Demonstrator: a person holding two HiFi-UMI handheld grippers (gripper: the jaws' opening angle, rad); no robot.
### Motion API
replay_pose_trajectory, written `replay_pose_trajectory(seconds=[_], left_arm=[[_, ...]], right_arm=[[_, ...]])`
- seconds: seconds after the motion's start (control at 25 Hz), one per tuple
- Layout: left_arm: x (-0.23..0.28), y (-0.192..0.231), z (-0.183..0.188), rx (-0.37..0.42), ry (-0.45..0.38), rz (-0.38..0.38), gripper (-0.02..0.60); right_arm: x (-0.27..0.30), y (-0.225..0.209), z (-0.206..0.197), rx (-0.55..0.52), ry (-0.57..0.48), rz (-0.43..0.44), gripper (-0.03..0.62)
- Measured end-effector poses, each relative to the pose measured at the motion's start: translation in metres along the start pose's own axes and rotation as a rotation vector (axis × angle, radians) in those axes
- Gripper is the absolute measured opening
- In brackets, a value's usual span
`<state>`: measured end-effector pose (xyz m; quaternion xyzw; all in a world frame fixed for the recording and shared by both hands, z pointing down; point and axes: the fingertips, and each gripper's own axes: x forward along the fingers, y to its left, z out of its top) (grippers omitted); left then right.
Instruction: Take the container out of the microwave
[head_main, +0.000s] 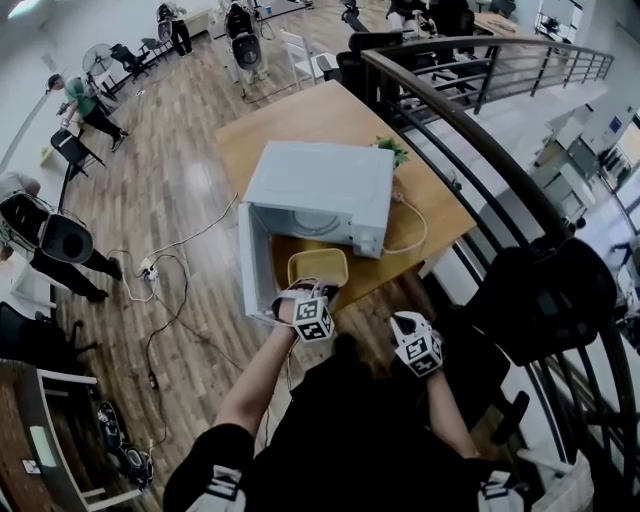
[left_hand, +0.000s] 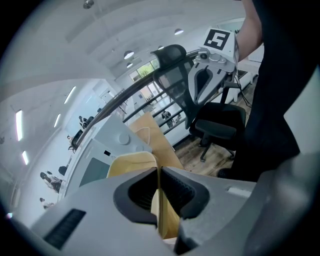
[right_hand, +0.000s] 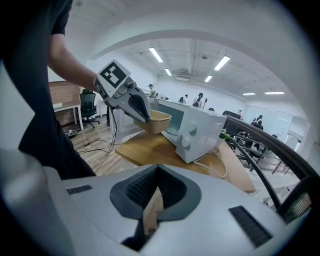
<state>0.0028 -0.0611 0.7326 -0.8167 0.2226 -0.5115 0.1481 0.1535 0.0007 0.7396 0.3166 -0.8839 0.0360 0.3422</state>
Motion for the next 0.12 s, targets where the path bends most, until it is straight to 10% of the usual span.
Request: replay_pose_trajectory(seconds=[0.12], left_arm=[[-0.0004, 0.0023, 0.0021, 0.002, 0.001, 0.005, 0.028]], right_arm=[[-0.0044, -0.0003, -0.0008, 0.005, 0.002, -0.004, -0.003]])
